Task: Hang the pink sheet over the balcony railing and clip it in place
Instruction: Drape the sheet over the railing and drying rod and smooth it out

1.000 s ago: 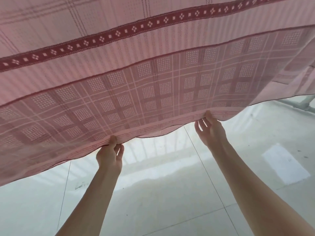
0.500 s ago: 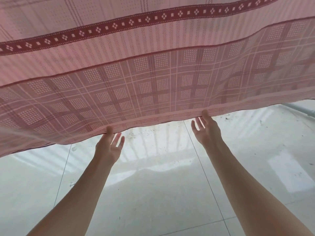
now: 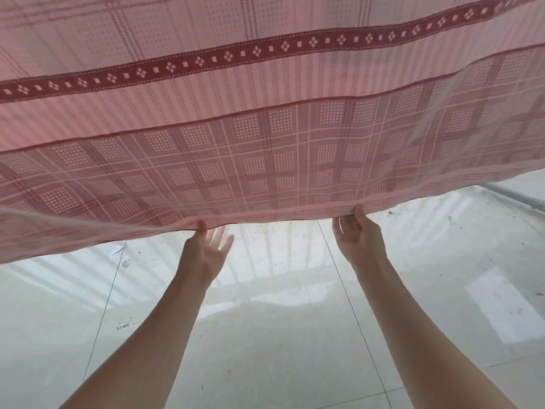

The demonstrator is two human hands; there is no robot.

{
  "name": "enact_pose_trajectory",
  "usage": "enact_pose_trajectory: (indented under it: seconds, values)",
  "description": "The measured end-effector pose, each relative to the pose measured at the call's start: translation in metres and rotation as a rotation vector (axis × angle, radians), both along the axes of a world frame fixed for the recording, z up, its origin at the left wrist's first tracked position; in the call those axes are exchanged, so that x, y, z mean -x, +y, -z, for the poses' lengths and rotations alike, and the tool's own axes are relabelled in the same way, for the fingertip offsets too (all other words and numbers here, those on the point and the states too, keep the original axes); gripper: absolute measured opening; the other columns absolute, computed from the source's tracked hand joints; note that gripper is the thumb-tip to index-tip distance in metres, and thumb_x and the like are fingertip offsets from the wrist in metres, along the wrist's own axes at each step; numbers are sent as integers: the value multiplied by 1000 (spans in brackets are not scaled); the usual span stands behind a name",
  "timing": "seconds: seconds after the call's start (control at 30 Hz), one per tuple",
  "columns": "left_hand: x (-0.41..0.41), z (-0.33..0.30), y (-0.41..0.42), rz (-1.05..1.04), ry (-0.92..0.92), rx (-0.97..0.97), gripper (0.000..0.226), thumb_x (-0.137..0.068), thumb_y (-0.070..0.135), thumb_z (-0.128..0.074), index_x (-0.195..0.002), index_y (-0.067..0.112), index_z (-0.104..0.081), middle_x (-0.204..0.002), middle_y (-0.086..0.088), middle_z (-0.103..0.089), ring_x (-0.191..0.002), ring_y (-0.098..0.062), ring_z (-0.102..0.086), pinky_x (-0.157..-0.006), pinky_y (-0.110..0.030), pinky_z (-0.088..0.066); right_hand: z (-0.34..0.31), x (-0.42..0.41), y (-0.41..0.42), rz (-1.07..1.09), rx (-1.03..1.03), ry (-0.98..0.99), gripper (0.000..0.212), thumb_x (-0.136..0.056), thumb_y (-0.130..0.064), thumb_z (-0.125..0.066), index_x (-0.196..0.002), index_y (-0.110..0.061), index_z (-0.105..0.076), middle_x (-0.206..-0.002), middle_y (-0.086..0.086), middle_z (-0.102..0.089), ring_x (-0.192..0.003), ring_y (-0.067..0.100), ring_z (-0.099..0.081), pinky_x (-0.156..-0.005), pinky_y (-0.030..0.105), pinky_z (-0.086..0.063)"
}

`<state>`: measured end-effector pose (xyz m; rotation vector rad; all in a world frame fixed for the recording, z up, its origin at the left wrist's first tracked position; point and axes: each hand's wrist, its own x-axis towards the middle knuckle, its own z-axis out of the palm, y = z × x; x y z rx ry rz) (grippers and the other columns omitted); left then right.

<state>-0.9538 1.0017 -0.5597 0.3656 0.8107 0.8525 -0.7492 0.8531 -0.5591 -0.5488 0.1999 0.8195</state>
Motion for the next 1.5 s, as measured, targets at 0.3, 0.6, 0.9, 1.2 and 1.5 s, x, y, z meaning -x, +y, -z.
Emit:
enact_pose_trajectory:
  seconds: [0.3, 0.6, 0.9, 1.2, 1.5]
  values:
    - [-11, 6, 1, -129, -68, -40, 16, -94, 6, -45, -86, 13, -57, -88, 4, -62, -90, -8, -59, -88, -31, -44, 3, -3, -11, 6, 30, 5, 8, -89, -7, -56, -92, -8, -63, -75, -2, -73, -76, 9, -70, -64, 23, -57]
    - [2, 4, 1, -149, 177, -38, 16, -94, 5, -48, -81, 10, -56, -82, 2, -59, -77, -8, -58, -80, -26, -46, -3, 0, -4, 40, 163, 22, 11, -88, -3, -56, -91, -8, -65, -80, -2, -74, -79, 11, -71, -68, 24, -56]
    - [8, -1, 0, 5, 349, -176, 8, -91, 14, -55, -84, 13, -53, -82, -3, -60, -77, -16, -60, -81, -32, -49, -14, 5, -20, -57, 459, -159, 17, -91, -10, -55, -106, -6, -61, -94, 5, -70, -90, 18, -67, -76, 28, -52]
    - [-6, -8, -107, 951, 1033, -1124, 35, -95, 23, -44, -129, 16, -44, -131, -1, -50, -116, -18, -50, -97, -29, -38, -48, 23, -118, -640, 1543, -1140, 58, -92, -36, -50, -142, -18, -29, -139, 9, -47, -128, 26, -43, -104, 36, -35]
    - [-125, -72, -190, 917, 923, -2034, 47, -82, 21, -66, -126, 12, -54, -132, -7, -54, -123, -23, -50, -98, -35, -45, -82, -59, -226, -561, 1799, -1286, 60, -94, -42, -43, -145, -22, -20, -149, 3, -32, -134, 24, -33, -105, 39, -33]
